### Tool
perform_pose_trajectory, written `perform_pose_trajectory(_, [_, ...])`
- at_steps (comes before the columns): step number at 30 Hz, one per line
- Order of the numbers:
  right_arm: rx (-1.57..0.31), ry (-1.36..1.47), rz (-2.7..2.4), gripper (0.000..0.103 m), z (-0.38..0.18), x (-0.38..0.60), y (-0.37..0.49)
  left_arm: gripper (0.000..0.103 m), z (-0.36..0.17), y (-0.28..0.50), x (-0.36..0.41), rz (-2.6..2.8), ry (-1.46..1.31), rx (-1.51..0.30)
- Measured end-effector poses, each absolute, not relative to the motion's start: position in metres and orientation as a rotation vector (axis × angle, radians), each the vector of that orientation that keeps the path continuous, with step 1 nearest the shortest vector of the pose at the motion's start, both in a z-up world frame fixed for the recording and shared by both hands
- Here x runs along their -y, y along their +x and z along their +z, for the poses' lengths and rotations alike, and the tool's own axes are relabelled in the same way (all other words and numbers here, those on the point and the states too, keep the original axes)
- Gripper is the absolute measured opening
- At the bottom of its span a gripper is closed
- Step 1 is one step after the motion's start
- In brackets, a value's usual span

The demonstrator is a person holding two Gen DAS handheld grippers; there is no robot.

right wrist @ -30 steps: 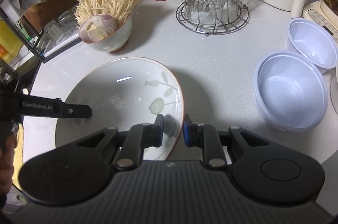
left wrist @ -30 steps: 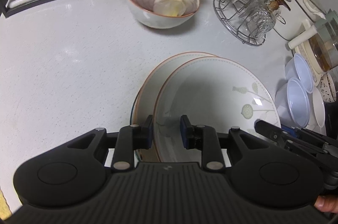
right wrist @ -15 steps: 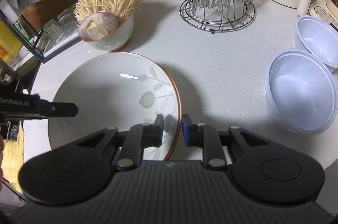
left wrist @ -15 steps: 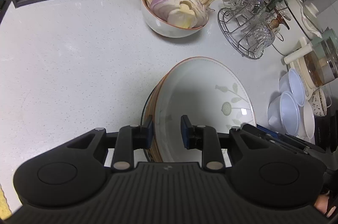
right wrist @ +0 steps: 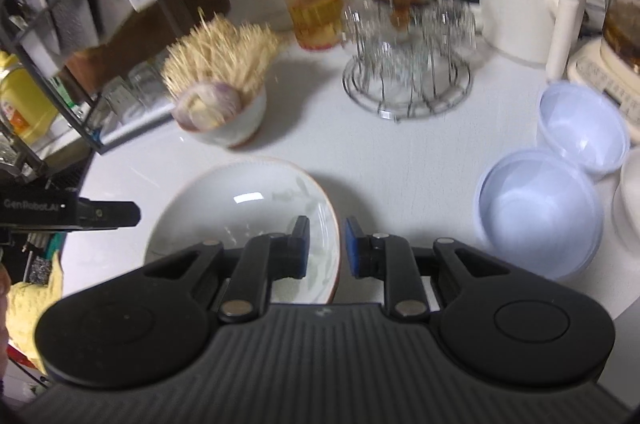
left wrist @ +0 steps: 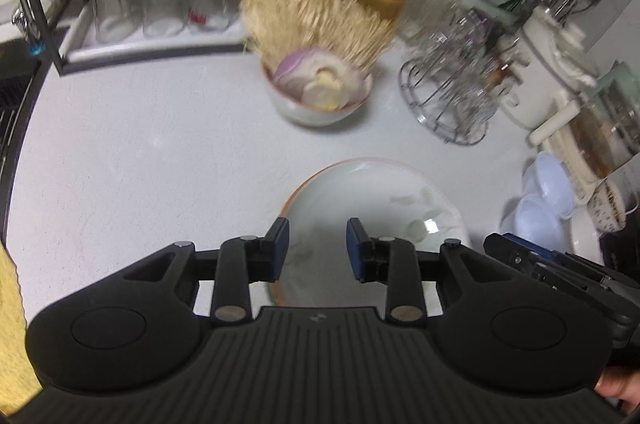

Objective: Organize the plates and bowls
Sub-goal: 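Open both grippers and pull them back from the plate stack, then move both grippers to the rim of the larger light blue bowl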

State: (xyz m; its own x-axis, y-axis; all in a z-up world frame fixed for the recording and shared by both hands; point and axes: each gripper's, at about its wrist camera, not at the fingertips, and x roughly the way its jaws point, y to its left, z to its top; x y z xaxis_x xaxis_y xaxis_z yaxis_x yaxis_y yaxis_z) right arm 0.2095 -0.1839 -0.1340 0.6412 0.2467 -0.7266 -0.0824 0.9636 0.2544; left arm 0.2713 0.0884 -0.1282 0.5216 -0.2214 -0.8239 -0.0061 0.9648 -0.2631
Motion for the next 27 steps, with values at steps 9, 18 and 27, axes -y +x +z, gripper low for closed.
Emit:
perform_pose_trajectory(9, [-0.716,0.199,0.214,0.023,-0.083,0.206,0.186,0.035,-0.079,0.246,-0.051,-0.169,-0.256,-0.909])
perform_pose_trajectory(18, [-0.646,0.19,0.214,0.023,-0.061,0.238,0.159,0.035,-0.066,0.22,-0.009,-0.189,-0.26,-0.882])
perform_pose_trajectory(27, [-0.632,0.18,0.202,0.023,-0.061,0.277,0.129,0.035,-0.079,0.201,0.038,-0.214,-0.264,-0.904])
